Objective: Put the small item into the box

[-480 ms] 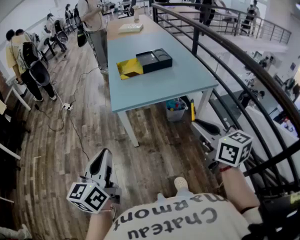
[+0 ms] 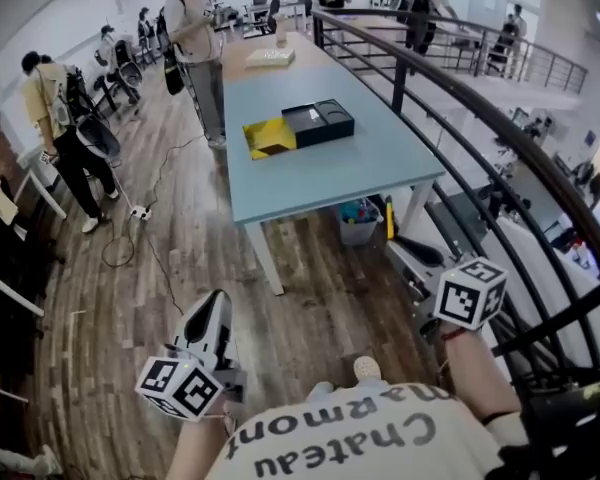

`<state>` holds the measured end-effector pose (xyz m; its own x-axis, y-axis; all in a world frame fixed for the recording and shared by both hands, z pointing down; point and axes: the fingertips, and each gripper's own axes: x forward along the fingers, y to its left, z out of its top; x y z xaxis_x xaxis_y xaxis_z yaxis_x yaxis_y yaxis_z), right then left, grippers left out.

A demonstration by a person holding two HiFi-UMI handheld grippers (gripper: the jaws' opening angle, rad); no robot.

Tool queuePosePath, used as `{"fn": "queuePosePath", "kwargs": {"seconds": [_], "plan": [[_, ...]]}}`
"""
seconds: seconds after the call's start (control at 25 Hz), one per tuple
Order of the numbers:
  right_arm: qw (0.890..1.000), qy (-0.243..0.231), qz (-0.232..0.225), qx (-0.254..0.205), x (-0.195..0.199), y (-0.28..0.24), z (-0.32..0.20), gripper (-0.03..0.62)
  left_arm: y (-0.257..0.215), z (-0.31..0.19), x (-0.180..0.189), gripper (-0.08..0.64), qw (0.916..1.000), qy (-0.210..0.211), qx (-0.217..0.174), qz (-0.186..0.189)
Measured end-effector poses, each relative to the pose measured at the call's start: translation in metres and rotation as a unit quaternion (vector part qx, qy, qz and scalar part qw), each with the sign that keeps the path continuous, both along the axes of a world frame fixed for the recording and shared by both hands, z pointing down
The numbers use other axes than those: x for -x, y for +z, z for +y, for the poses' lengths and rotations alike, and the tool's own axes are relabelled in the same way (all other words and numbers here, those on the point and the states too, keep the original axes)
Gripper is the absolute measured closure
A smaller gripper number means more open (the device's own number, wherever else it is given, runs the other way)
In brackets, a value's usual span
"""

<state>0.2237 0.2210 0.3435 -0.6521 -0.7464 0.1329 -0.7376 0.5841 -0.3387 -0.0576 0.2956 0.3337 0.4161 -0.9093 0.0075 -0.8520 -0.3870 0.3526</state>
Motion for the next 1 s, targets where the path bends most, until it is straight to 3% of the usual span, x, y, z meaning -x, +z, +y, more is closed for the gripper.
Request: {"fn": "queuePosePath", "kwargs": {"seconds": [0.16, 0.48, 1.0], "plan": [[1.0, -0.001, 0.004, 0.0, 0.008, 0.002, -0.004, 0.514, -0.002, -0.011, 0.0, 0.552, 0.9997, 0.013, -0.003, -0.022], [1.0, -0.013, 0.012, 0.017, 0.03, 0.015, -0.044, 0.514, -0.001, -0.05, 0.0, 0.552, 0.9995, 0.027, -0.01, -0.009], [0.998, -0.06, 0.02, 0.012, 0.066, 0.007, -0.198, 0.514, -0.002, -0.183, 0.013, 0.557, 0.9999, 0.011, -0.004, -0.003]]}}
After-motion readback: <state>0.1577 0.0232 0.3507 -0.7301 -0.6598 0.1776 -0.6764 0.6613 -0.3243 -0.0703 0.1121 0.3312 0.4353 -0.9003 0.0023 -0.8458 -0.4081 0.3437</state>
